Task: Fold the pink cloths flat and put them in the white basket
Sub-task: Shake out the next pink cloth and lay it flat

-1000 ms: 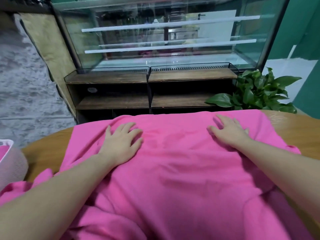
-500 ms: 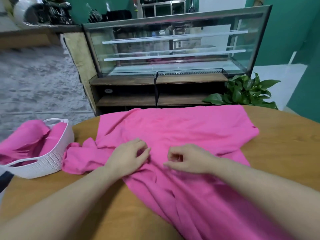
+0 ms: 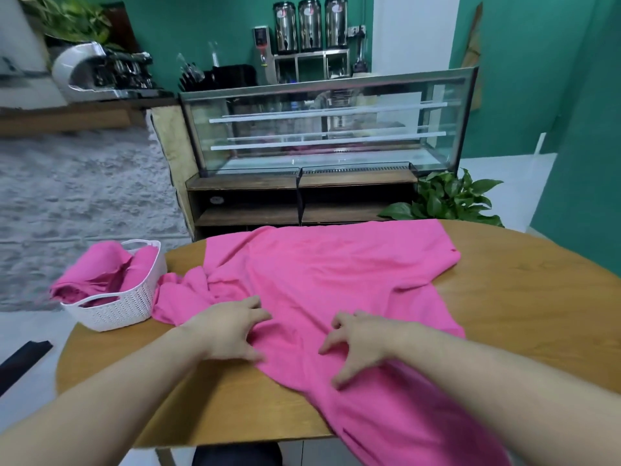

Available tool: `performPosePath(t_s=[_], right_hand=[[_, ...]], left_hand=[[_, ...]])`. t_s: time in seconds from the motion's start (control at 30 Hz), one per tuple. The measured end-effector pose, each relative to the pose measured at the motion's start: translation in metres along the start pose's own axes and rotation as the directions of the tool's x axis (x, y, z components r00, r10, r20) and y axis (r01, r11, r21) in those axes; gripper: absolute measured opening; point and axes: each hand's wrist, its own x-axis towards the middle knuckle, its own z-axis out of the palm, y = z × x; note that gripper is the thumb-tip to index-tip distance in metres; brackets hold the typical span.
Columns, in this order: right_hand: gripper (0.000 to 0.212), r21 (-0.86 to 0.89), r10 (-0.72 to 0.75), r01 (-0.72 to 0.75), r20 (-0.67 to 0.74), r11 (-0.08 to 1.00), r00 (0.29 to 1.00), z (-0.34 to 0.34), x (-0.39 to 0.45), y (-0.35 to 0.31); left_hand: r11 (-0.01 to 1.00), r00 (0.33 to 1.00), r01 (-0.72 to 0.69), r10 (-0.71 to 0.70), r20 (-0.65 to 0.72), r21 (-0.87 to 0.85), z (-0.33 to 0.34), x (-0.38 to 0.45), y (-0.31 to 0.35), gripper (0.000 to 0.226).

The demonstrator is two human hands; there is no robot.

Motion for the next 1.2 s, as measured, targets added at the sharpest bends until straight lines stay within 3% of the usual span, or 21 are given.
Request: performPosePath(t_s=[0.1,0.2,0.27,0.37,0.47,0.53,0.63,0.73,0.8,0.83,0.9,0.93,1.0,1.07,1.17,1.2], right_hand=[[0.072,0.178,0.087,-0.059,-0.155,0.982,0.984,-0.001,-0.014,-0.015],[0.081,0.348,0.097,-0.042,-0.143,0.936,0.985,-0.004,-0.028,-0.028],[0.072,0.276,0.082,-0.051,-0.102,0.960,0.991,-0.002,-0.035,-0.038],[0.022,0.175,0.135,-0.091,-0.261,0.980,0.956,0.006,-0.040,-0.048],[0.021,0.413,0.319,-0.163,-0.345,0.896,0.882,-0.002,-0.051,-0.033],[0.022,0.571,0.400,-0.128,-0.380,0.811,0.834,-0.014,-0.065,-0.017],[0.027,0.643,0.440,-0.059,-0.452,0.764,0.776,-0.029,-0.090,-0.006],[0.029,0.604,0.370,-0.048,-0.421,0.796,0.828,-0.040,-0.118,-0.009],[0.051,0.449,0.279,-0.131,-0.281,0.884,0.918,-0.045,-0.139,-0.009],[0.050,0.302,0.235,-0.167,-0.205,0.938,0.950,-0.047,-0.148,-0.008],[0.033,-0.002,0.223,-0.225,-0.093,0.974,0.970,-0.046,-0.161,-0.006],[0.021,-0.086,0.248,-0.255,-0.078,0.963,0.966,-0.044,-0.163,-0.005],[0.016,-0.062,0.288,-0.297,-0.119,0.953,0.950,-0.036,-0.164,0.002],[0.022,0.210,0.332,-0.294,-0.178,0.932,0.926,-0.029,-0.166,0.016],[0.022,0.596,0.394,-0.182,-0.247,0.782,0.885,-0.021,-0.173,0.027],[0.019,0.616,0.391,-0.162,-0.256,0.771,0.884,-0.016,-0.175,0.027]], left_hand=[[0.978,0.952,0.163,-0.190,-0.239,-0.129,-0.006,-0.005,0.009,0.054],[0.908,0.852,0.364,-0.415,-0.319,-0.208,-0.020,-0.009,0.026,0.055],[0.885,0.827,0.403,-0.462,-0.320,-0.235,-0.034,-0.010,0.040,0.055],[0.869,0.828,0.404,-0.480,-0.289,-0.286,-0.054,-0.015,0.055,0.060],[0.897,0.868,0.377,-0.430,-0.248,-0.232,-0.070,-0.029,0.058,0.066],[0.938,0.917,0.328,-0.345,-0.201,-0.110,-0.074,-0.041,0.056,0.072],[0.957,0.964,0.264,-0.257,-0.069,0.118,-0.072,-0.054,0.053,0.088],[0.959,0.959,0.278,-0.273,-0.069,0.062,-0.062,-0.064,0.045,0.053],[0.923,0.926,0.319,-0.352,-0.135,-0.214,-0.056,-0.076,0.037,0.025],[0.858,0.896,0.314,-0.409,-0.172,-0.405,-0.052,-0.083,0.037,0.018],[0.711,0.845,0.226,-0.483,-0.229,-0.666,-0.046,-0.094,0.042,0.018],[0.694,0.838,0.184,-0.480,-0.258,-0.696,-0.043,-0.099,0.047,0.019],[0.732,0.844,0.160,-0.449,-0.292,-0.662,-0.036,-0.105,0.055,0.019],[0.789,0.881,0.159,-0.385,-0.275,-0.594,-0.039,-0.115,0.061,0.027],[0.917,0.958,0.252,-0.282,-0.054,-0.310,-0.048,-0.127,0.065,0.106],[0.945,0.962,0.270,-0.271,0.020,-0.186,-0.048,-0.128,0.066,0.114]])
